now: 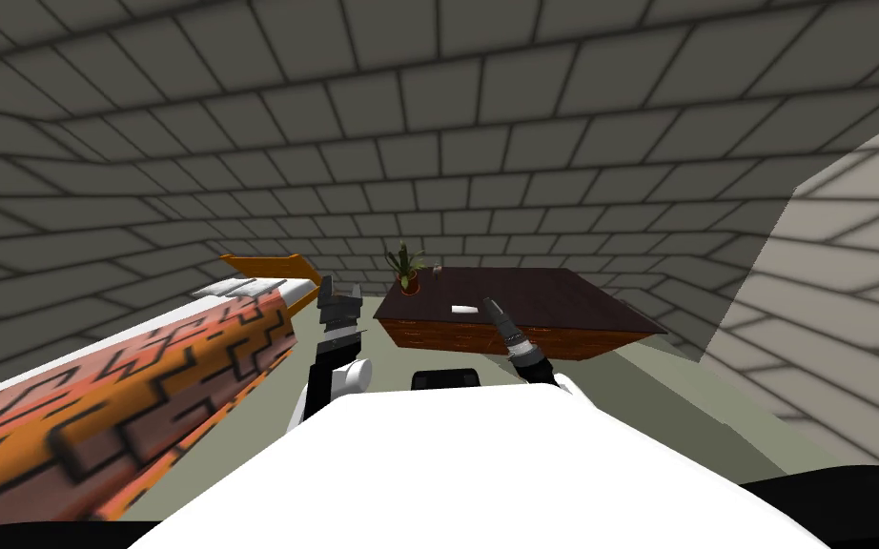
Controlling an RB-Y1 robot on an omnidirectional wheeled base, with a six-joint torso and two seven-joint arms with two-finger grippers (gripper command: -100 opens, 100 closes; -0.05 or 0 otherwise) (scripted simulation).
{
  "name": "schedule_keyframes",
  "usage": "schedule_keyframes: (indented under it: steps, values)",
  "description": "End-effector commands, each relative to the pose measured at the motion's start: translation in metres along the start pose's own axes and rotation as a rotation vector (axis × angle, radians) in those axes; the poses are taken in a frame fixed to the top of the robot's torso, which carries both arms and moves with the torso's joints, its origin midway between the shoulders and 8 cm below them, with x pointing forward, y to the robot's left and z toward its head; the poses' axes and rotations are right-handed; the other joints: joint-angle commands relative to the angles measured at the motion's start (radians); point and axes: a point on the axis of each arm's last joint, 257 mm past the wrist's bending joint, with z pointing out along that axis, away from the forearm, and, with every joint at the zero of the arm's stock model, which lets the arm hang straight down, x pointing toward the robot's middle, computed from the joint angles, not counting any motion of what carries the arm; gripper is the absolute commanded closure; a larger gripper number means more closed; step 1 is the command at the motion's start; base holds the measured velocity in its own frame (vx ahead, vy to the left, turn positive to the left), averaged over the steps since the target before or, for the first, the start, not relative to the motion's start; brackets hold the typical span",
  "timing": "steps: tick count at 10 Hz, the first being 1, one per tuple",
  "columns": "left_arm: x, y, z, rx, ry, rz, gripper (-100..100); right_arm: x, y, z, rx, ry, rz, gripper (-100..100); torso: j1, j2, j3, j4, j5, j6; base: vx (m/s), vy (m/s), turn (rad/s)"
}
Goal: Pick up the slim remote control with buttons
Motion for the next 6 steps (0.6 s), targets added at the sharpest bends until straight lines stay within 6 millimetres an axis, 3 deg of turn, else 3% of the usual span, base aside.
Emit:
schedule_keyframes:
  steps: [1,2,3,4,6]
  values:
    - [0.000,0.000,0.000,0.000,0.000,0.000,0,0.025,-0.021,-0.012,0.041,0.088,-0.042,-100,0.000,0.000,0.000,0.000,0.000,0.000,-0.004,-0.043,0.103]
    - [0.000,0.000,0.000,0.000,0.000,0.000,0,0.028,-0.027,-0.015,0.054,0.094,-0.041,-100,0.001,-0.001,-0.001,0.000,0.000,0.000,-0.001,-0.036,0.056]
    - [0.000,0.000,0.000,0.000,0.000,0.000,0,0.051,-0.046,-0.032,0.098,0.173,-0.074,-100,0.001,-0.001,-0.001,0.000,0.000,0.000,0.000,-0.038,0.129]
    - [0.000,0.000,0.000,0.000,0.000,0.000,0,0.051,-0.046,-0.032,0.098,0.174,-0.075,-100,0.001,-0.001,-0.001,0.000,0.000,0.000,-0.003,-0.035,0.072]
    - [0.000,0.000,0.000,0.000,0.000,0.000,0,0.092,-0.080,-0.073,0.176,0.328,-0.136,-100,0.001,-0.001,-0.001,0.000,0.000,0.000,-0.001,-0.042,0.219]
